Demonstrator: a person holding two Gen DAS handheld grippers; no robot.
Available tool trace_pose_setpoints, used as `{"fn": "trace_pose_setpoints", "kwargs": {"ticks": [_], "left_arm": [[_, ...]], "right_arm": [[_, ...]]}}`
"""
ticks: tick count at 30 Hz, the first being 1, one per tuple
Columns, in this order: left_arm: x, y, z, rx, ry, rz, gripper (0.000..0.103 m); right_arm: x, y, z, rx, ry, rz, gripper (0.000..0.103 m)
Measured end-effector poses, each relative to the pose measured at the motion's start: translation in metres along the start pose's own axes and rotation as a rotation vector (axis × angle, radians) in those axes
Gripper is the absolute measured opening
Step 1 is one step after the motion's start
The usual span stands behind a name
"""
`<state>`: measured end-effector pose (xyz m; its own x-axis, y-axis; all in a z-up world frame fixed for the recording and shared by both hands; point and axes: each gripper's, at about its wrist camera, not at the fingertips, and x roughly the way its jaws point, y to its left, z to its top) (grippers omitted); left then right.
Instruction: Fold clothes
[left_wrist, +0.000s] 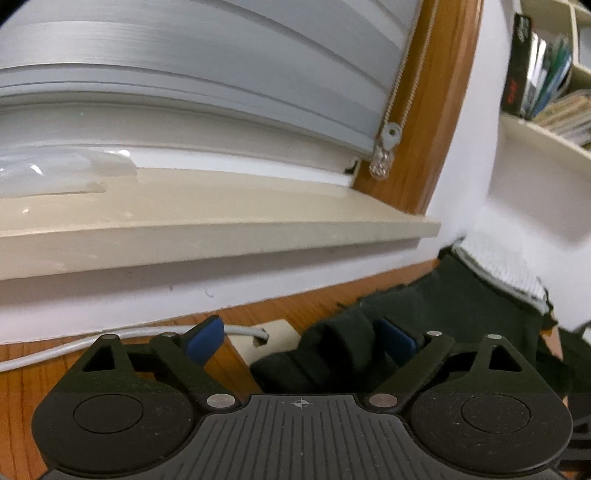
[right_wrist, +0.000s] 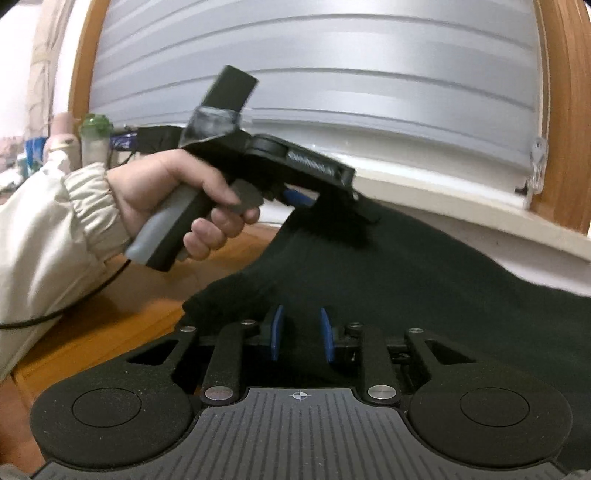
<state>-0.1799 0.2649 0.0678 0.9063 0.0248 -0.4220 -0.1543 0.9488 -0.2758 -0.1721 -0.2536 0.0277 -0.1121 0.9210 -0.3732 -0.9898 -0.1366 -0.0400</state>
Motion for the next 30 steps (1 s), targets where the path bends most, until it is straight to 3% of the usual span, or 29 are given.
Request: {"fn": "trace_pose_setpoints", "kwargs": {"ticks": [3, 5, 15, 30], "left_arm": [[-0.004, 0.000, 0.003, -0.003, -0.018, 0.004, 0.103], [-0.006, -0.002, 0.003, 0.002, -0.021, 0.002, 0.103], [-0.003, -0.011, 0.002, 0.041, 0.008, 0.035, 0.103], [-0.002, -0.015, 0.003, 0.085, 0.016, 0.079, 0.103]], "right_arm": [[0.001, -0.009, -0.002, 0.078, 0.006, 0.018, 0.032], [0.002, -0.015, -0.004, 0.125, 0.009, 0.023, 0.040], [0.006, -0.029, -0.010, 0.215, 0.005, 0.018, 0.052], [0.003, -0.037, -0.017, 0.267, 0.000, 0.002, 0.063]]}}
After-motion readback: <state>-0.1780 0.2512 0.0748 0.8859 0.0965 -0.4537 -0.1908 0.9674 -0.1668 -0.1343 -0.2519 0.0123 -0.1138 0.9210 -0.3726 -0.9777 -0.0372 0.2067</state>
